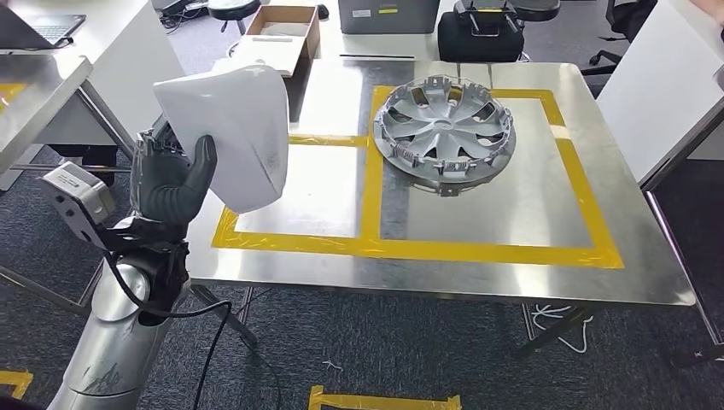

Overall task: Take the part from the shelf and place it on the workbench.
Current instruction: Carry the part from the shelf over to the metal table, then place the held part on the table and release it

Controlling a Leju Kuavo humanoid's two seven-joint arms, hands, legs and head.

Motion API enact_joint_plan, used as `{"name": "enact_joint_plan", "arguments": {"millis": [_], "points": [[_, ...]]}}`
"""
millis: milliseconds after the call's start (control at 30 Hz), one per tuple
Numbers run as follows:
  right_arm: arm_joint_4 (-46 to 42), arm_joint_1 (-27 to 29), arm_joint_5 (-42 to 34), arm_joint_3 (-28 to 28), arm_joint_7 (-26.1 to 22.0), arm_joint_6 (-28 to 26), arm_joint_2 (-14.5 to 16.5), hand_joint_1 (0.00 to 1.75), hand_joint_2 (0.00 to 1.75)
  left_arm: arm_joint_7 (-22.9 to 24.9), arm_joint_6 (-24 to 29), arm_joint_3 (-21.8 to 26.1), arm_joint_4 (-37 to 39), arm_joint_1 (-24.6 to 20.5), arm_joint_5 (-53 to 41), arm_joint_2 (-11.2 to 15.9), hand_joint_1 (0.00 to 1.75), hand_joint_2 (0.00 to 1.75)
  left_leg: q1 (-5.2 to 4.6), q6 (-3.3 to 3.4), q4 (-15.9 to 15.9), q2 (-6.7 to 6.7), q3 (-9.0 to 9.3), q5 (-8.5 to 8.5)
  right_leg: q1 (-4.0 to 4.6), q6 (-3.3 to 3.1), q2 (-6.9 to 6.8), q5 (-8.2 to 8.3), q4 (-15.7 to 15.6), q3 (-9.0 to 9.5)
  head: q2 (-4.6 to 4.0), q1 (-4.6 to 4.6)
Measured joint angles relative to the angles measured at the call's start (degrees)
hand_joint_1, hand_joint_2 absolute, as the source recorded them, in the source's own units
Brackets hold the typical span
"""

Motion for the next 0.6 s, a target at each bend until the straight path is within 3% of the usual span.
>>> {"name": "enact_joint_plan", "arguments": {"millis": [67, 133, 233, 267, 300, 333, 400, 467, 533, 600], "points": [[-0.01, -0.01, 0.40, -0.01, 0.05, 0.09, 0.05, 0.00, 1.75, -0.17, 0.75, 0.37, -0.02, 0.28, -1.36, 0.46, 1.75, 1.75, 0.18, -0.31, 0.53, 0.03, -0.26, -0.29, 0.08, -1.27, 0.05, 0.06, 0.04, -0.03, 0.00, -0.24], [-0.04, -0.01, 0.68, -0.03, 0.08, 0.10, 0.13, 0.00, 1.75, -0.05, 1.96, 0.79, -0.02, 0.49, -3.44, 0.91, 1.75, 1.75, 0.52, -0.85, 2.28, 0.05, -0.92, -1.64, -0.06, -1.79, 0.10, 0.16, 0.00, 0.01, 0.00, -0.45], [-0.07, 0.02, 1.12, -0.09, 0.24, -0.01, 0.15, 0.00, 1.75, 0.79, 4.97, 1.43, 0.00, 0.80, -8.21, 1.54, 1.75, 1.75, 1.10, -1.90, 11.60, 0.07, -5.17, -6.61, -0.14, -2.17, 0.13, 0.11, -0.05, 0.04, 0.00, -0.66], [-0.07, 0.04, 1.35, -0.10, 0.33, -0.05, 0.16, 0.00, 1.75, 1.20, 6.00, 1.54, 0.04, 0.98, -9.92, 1.73, 1.75, 1.75, 1.32, -2.16, 14.59, 0.07, -6.62, -7.63, -0.14, -2.32, 0.12, 0.08, -0.04, 0.05, 0.00, -0.66], [-0.07, 0.04, 1.55, -0.11, 0.44, -0.09, 0.18, 0.00, 1.75, 1.53, 6.78, 1.62, 0.08, 1.12, -11.34, 1.89, 1.75, 1.75, 1.56, -2.40, 15.80, 0.07, -7.24, -7.61, -0.15, -2.49, 0.11, 0.03, -0.04, 0.07, 0.00, -0.65], [-0.08, 0.03, 1.70, -0.12, 0.55, -0.10, 0.20, 0.00, 1.75, 1.81, 7.37, 1.69, 0.11, 1.20, -12.45, 2.05, 1.75, 1.75, 1.82, -2.62, 14.78, 0.08, -6.75, -6.52, -0.18, -2.64, 0.11, -0.01, -0.04, 0.13, 0.00, -0.66], [-0.11, 0.01, 1.79, -0.14, 0.71, -0.15, 0.23, 0.00, 1.75, 2.37, 8.45, 1.85, 0.16, 1.19, -14.48, 2.30, 1.75, 1.75, 2.37, -3.13, 7.38, 0.10, -3.00, -2.71, -0.25, -2.75, 0.14, -0.08, -0.05, 0.32, 0.00, -0.66], [-0.15, 0.02, 1.76, -0.31, 0.80, -0.31, 0.20, 0.00, 1.75, 3.81, 10.12, 2.03, 0.18, 1.17, -18.13, 2.58, 1.75, 1.75, 2.50, -4.19, 0.88, 0.00, 0.39, -0.77, -0.01, -2.66, 0.24, -0.15, -0.03, 0.33, -0.01, -0.68], [-0.17, 0.17, 1.73, -0.53, 0.84, -0.45, 0.20, 0.00, 1.75, 6.03, 12.03, 2.30, 0.32, 1.26, -23.25, 2.97, 1.75, 1.75, 2.28, -4.58, -0.66, -0.15, 1.12, -0.72, 0.22, -2.42, 0.32, -0.13, -0.16, 0.27, -0.01, -0.70], [-0.17, 0.35, 1.72, -0.70, 0.86, -0.46, 0.31, 0.00, 1.75, 7.50, 13.18, 2.61, 0.47, 1.35, -26.72, 3.37, 1.75, 1.75, 2.17, -4.15, -0.66, -0.22, 1.04, -0.56, 0.16, -2.17, 0.31, 0.04, -0.56, 0.43, 0.00, -0.69]]}}
